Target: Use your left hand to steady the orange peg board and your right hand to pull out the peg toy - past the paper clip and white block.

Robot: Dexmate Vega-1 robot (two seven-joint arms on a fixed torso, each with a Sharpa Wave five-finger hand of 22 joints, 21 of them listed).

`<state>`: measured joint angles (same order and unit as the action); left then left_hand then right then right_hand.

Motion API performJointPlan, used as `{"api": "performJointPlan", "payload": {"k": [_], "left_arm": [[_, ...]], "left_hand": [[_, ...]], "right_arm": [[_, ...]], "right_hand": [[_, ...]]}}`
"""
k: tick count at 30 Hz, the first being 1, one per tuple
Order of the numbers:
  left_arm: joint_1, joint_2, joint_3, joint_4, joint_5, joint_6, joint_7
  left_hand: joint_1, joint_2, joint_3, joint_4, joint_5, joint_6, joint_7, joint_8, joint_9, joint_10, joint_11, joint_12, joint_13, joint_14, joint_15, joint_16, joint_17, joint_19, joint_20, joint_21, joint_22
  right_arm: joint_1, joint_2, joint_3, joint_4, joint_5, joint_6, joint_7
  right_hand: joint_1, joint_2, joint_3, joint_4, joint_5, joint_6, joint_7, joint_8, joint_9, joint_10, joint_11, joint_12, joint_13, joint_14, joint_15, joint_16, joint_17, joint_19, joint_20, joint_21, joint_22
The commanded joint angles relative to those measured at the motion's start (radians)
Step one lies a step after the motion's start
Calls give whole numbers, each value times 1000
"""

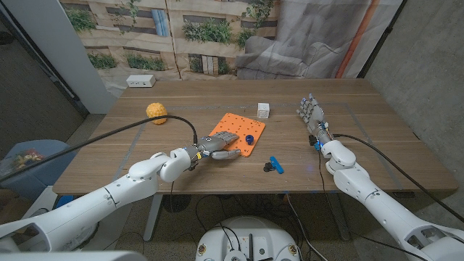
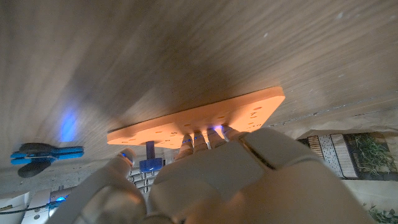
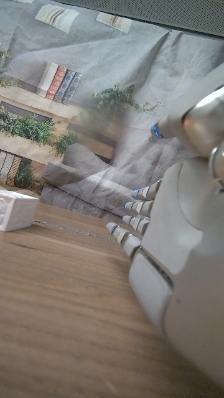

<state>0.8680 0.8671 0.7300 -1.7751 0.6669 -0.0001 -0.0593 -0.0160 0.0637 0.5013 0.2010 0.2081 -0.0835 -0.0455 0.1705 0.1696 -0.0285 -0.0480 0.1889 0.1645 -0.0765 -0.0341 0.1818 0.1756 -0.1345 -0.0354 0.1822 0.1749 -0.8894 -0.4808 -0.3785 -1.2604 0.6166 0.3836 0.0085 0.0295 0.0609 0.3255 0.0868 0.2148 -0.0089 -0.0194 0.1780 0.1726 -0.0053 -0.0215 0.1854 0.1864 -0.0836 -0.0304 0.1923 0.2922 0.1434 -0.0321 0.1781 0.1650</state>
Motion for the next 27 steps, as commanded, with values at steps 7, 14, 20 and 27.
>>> {"api": "performJointPlan", "payload": {"k": [7, 14, 20, 27], "left_arm": [[15, 17, 0, -22, -1, 27, -19], [16, 24, -2, -32, 6, 30, -21], [8, 19, 1, -28, 8, 33, -35], [-4, 15, 5, -22, 11, 30, -46]], "left_hand": [[-3, 116, -8, -4, 7, 16, -5, 14, 2, 15, -4, 3, 5, 24, -43, 9, 1, 21, -128, 19, 4], [0, 117, -10, -6, 9, 36, -18, 20, 2, 20, -5, 3, 5, 27, -42, 8, 0, 34, -127, 23, 3], [1, 117, -11, -7, 9, 38, -13, 20, 2, 18, -6, 1, 6, 27, -43, 6, 0, 40, -125, 25, 2], [2, 117, -11, -8, 10, 37, -9, 18, 3, 14, -6, -2, 6, 22, -40, 3, 0, 40, -126, 24, 2]], "right_arm": [[-15, -52, -12, -62, -45, -32, -12], [-24, -96, -25, -122, -97, -71, -37], [-23, -133, -45, -161, -166, -98, -60], [-30, -181, -71, -212, -309, -100, -126]], "right_hand": [[0, 8, 5, 0, 6, 8, -5, 8, 1, 8, -4, 6, -1, 0, -11, 6, -1, 0, -12, 9, 3], [1, 8, 6, -1, 6, 12, -8, 10, 1, 11, -3, 8, -1, 4, -11, 8, -4, 3, -12, 10, 2], [3, 8, 6, -2, 5, 17, -9, 11, 2, 18, -2, 10, -1, 8, -11, 10, -7, 7, -12, 11, 2], [7, 7, 7, -6, 5, 35, -19, 16, 2, 34, 3, 15, 0, 19, -11, 13, -14, 16, -8, 14, 2]]}}
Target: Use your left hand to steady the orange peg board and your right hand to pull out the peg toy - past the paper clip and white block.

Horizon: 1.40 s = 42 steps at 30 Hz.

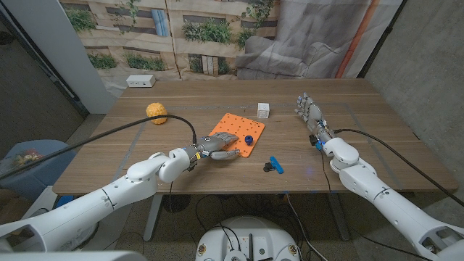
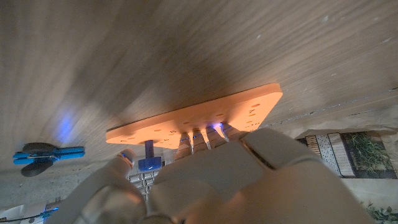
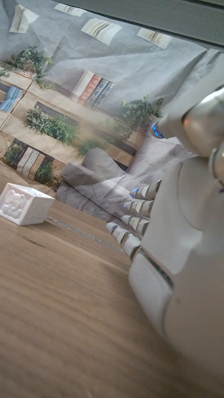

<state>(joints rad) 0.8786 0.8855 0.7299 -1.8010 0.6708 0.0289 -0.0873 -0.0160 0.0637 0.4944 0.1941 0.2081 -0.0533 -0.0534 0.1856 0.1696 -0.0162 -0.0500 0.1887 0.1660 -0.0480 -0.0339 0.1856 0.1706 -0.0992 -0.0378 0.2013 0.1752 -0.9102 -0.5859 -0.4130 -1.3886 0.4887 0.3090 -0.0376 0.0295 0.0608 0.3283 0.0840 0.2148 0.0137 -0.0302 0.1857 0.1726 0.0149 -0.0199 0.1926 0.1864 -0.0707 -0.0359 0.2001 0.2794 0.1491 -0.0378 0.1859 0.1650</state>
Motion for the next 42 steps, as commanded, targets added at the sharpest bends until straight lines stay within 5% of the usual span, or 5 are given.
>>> {"api": "performJointPlan", "payload": {"k": [1, 16, 42], "left_arm": [[-17, -4, 6, 5, 8, 0, -19], [-30, -9, 11, 12, 14, -3, -29], [-44, -7, 13, 23, 14, -10, -39]], "left_hand": [[2, 117, -4, -2, 10, 5, 5, 2, 3, 1, -5, -2, 4, -7, -39, -1, 5, 5, -124, 5, 2], [6, 116, -3, -5, 11, -2, 12, -2, 3, -3, 0, -4, 5, -9, -33, -3, 4, 4, -121, 2, 1], [13, 117, 3, -12, 13, 4, 12, 0, 3, -7, 1, -5, 5, -10, -31, -5, 2, 8, -119, 0, -1]], "right_arm": [[-14, -80, -36, -96, -194, -33, -92], [-60, -158, -52, -250, -400, -132, -195], [-60, -288, -90, -458, -695, -275, -137]], "right_hand": [[7, 7, 4, -4, 5, 14, -9, 9, 2, 15, 2, 8, 0, 7, -5, 5, -1, 12, -2, 6, 2], [30, 1, 9, -27, 2, 39, -16, 12, 3, 45, 11, 14, 1, 13, -15, 4, -17, 15, -1, 4, 2], [101, -36, 20, -110, -14, 89, -46, 20, 7, 65, 16, 12, 2, 39, 9, 9, -43, 22, 6, 1, 1]]}}
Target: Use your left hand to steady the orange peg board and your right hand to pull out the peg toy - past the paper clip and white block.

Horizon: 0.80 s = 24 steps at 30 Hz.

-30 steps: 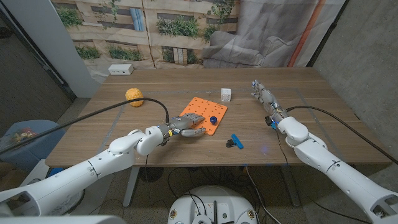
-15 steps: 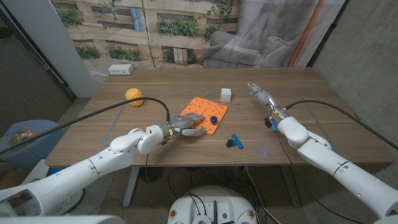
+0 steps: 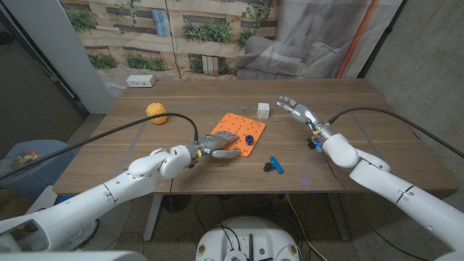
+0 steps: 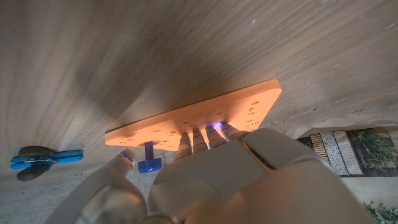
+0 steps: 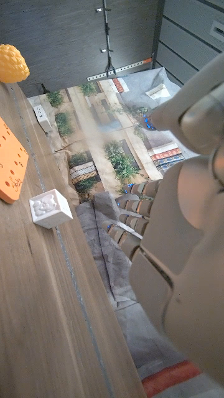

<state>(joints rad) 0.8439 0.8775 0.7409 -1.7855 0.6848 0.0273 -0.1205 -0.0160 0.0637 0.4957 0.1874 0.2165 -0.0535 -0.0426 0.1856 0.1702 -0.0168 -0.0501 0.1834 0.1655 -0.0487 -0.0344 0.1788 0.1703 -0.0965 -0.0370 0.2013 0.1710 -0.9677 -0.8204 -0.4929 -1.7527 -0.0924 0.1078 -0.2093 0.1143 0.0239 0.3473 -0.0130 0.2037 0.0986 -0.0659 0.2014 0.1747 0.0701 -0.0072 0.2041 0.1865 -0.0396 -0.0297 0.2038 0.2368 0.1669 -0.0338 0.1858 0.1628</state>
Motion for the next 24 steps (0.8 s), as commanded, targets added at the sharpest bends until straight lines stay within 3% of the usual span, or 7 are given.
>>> {"api": "performJointPlan", "payload": {"k": [1, 5, 13, 20, 24], "left_arm": [[-10, 2, 1, 8, -1, -9, -6], [-9, 3, -1, 4, 0, -5, -6], [-4, 9, -6, -3, 1, -2, -6], [-5, 11, -5, -7, 10, 0, -8], [-3, 13, -7, -9, 9, 1, -8]], "left_hand": [[13, 117, 2, -6, 5, 5, 1, 1, 2, -6, 1, 0, 6, -9, -31, 1, 3, 6, -121, 0, 3], [14, 117, 4, -6, 5, 6, 1, 1, 2, -6, 0, 0, 6, -9, -32, 1, 3, 7, -120, 0, 3], [16, 117, 6, -8, 5, 12, -1, 3, 2, -3, -1, 1, 6, -7, -33, 2, 2, 11, -121, 1, 2], [18, 118, 10, -10, 6, 19, 1, 5, 2, -2, 0, 1, 6, -6, -32, 1, 2, 12, -120, 0, 2], [20, 119, 12, -11, 6, 22, 1, 5, 2, -2, 0, 1, 6, -7, -32, 1, 1, 13, -120, 0, 2]], "right_arm": [[-2, -57, -12, -103, -125, -83, 39], [0, -79, -17, -148, -171, -127, 64], [19, -100, -26, -210, -224, -184, 125], [51, -116, -39, -265, -235, -251, 226], [72, -125, -60, -301, -273, -305, 283]], "right_hand": [[18, 0, 1, -14, -3, 6, -11, 5, 5, 10, 3, 0, 2, 8, 2, 5, 0, 4, 2, 2, 3], [27, -8, 1, -26, -5, 11, -15, 6, 5, 7, 5, -2, 3, 11, 9, 6, -3, 11, 7, 4, 4], [83, -12, 19, -75, -10, 11, -17, 7, 8, -8, 5, -9, 4, 14, 15, 6, -9, 29, 8, 6, 3], [187, -29, 49, -154, -17, -2, -10, 8, 12, -41, 9, -18, 7, -9, 45, -1, -16, 9, 29, -4, 3], [214, -39, 55, -166, -18, -12, -6, 6, 14, -63, 15, -22, 7, -19, 57, -3, -17, 4, 37, -4, 3]]}}
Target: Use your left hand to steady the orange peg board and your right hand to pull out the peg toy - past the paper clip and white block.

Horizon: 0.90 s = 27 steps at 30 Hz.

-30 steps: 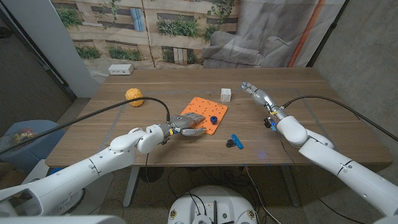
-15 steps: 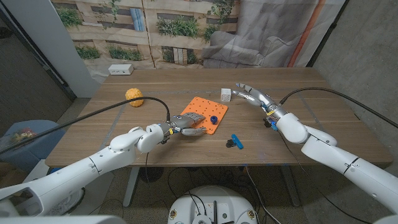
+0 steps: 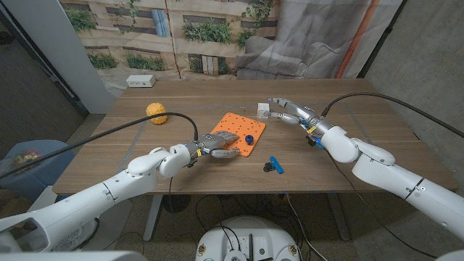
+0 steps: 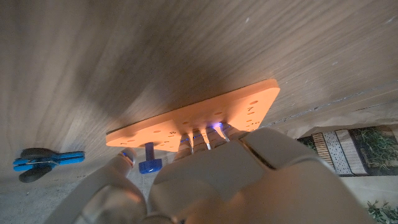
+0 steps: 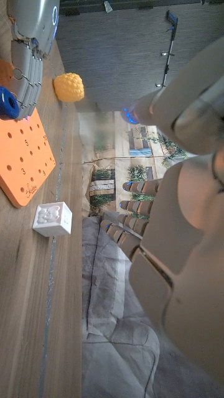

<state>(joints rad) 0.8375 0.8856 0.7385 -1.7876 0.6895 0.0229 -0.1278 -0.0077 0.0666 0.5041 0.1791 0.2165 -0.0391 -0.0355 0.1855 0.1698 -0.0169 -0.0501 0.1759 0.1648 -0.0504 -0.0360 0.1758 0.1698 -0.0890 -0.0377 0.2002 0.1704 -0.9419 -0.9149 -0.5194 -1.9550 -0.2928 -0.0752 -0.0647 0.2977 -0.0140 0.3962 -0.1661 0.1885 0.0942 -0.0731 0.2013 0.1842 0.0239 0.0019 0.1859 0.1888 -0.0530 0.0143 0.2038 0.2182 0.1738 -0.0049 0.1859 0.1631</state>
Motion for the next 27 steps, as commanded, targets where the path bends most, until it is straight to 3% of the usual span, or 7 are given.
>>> {"api": "performJointPlan", "payload": {"k": [1, 4, 15, 21, 27], "left_arm": [[4, 5, -4, -7, 6, 6, -1], [5, 6, -5, -9, 6, 7, -1], [11, 11, -6, -18, 14, 14, -8], [14, 9, -3, -19, 17, 16, -9], [18, 7, -4, -21, 16, 21, -8]], "left_hand": [[13, 116, 5, -3, 6, 8, -6, 5, 3, -2, 2, 9, 6, -5, -30, 4, 2, 5, -120, 1, 2], [14, 117, 7, -4, 6, 9, -5, 5, 3, -2, 1, 9, 6, -4, -30, 4, 1, 6, -119, 1, 2], [18, 119, 15, -7, 7, 12, -4, 5, 3, 0, 1, 9, 6, -4, -30, 3, 1, 7, -118, -1, 2], [19, 119, 20, -8, 7, 14, -5, 4, 3, 1, 0, 9, 6, -3, -30, 3, 1, 8, -118, -1, 2], [20, 120, 23, -9, 8, 15, -5, 4, 3, 2, 0, 10, 6, -3, -30, 3, 0, 8, -117, -2, 2]], "right_arm": [[51, -33, -38, -105, -77, -131, 153], [79, -45, -77, -140, -164, -205, 217], [135, -43, -130, -211, -257, -306, 378], [168, -26, -176, -217, -333, -332, 450], [210, 3, -232, -216, -432, -350, 545]], "right_hand": [[38, -3, 8, -15, -3, -11, 2, 6, 5, -21, 6, -4, 5, -8, 16, -4, 1, -6, 13, -5, 3], [67, -9, 17, -19, 1, -31, 1, 1, 6, -35, 13, -3, 7, -21, 33, -7, 0, -16, 24, -6, 3], [141, -27, 39, -21, 12, -48, -8, 6, 11, -90, 24, -5, 10, -52, 66, -8, 0, -37, 56, -6, 4], [181, -39, 49, -20, 18, -26, -26, 22, 15, -75, 19, 7, 12, -42, 81, 1, 1, -20, 82, 3, 5], [202, -45, 54, -19, 23, -32, -33, 23, 18, -95, 20, 2, 13, -58, 93, -2, 2, -28, 97, 0, 6]]}}
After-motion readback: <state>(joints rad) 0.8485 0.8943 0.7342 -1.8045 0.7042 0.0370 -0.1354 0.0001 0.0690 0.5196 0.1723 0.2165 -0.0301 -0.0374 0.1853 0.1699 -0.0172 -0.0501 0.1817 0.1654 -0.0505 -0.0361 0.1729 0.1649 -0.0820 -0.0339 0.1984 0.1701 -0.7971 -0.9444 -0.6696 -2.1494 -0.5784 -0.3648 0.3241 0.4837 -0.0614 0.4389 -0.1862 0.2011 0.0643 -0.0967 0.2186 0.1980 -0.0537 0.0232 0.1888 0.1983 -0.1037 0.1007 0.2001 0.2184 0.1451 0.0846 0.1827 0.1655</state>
